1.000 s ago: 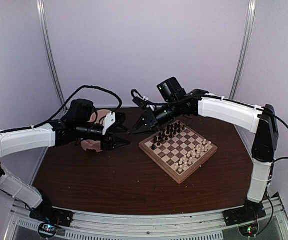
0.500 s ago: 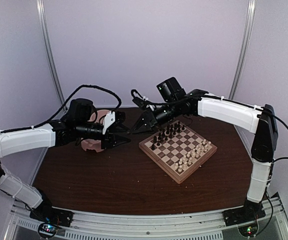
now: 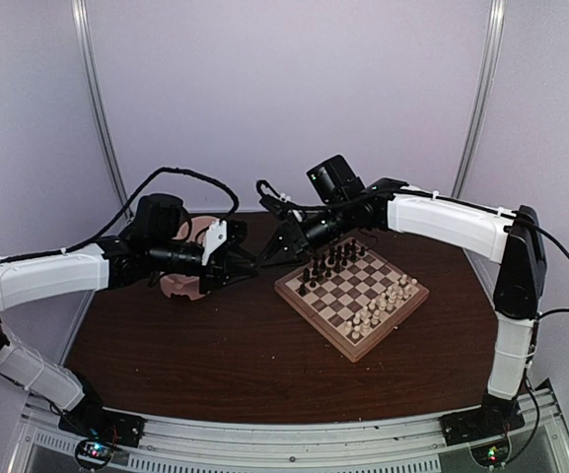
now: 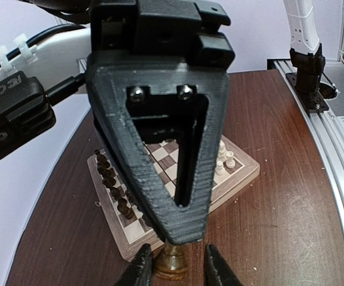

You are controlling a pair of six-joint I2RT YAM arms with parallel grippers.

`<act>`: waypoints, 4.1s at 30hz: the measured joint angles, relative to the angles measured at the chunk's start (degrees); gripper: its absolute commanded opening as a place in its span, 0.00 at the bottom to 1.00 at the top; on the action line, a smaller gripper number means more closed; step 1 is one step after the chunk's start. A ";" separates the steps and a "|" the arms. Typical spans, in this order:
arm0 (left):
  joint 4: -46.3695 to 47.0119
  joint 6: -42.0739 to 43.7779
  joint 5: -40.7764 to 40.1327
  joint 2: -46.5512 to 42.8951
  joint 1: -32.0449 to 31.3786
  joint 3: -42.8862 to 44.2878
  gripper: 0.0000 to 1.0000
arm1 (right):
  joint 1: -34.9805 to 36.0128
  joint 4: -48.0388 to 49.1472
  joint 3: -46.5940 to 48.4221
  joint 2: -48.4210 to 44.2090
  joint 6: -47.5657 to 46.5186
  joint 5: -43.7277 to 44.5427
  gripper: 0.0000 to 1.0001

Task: Set up the chess pieces on the board
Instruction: Pass from the right arm to the left, then pass from the left arm to the right

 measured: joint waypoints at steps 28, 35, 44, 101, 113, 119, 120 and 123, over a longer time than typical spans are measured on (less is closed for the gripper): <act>3.06 -7.85 -3.13 -0.24 -0.07 0.48 0.00 | 0.24 1.90 -3.02 -2.84 -0.59 7.72 0.40; 8.28 -13.57 -3.80 0.87 -0.07 -0.24 0.00 | 0.28 4.92 -4.81 -5.14 0.52 9.29 0.28; 9.81 -15.61 -3.23 1.84 -0.07 -0.35 0.00 | 0.28 6.75 -5.44 -5.14 1.53 9.86 0.29; 10.73 -15.80 -2.54 1.99 -0.07 -0.70 0.00 | 0.28 7.78 -5.88 -6.73 0.87 10.88 0.23; 11.10 -15.87 -2.34 2.12 -0.07 -0.70 0.00 | 0.28 7.43 -5.88 -6.73 0.85 10.73 0.08; 11.13 -16.09 -2.29 2.12 -0.07 -0.72 0.30 | 0.28 7.23 -5.86 -6.71 0.72 10.73 0.03; 11.21 -16.11 -2.29 2.12 -0.07 -0.79 0.34 | 0.28 7.17 -5.86 -6.71 0.55 10.73 0.03; 12.17 -16.44 -2.62 2.10 -0.07 -1.33 0.47 | 0.28 5.35 -5.40 -6.67 -0.72 11.10 0.03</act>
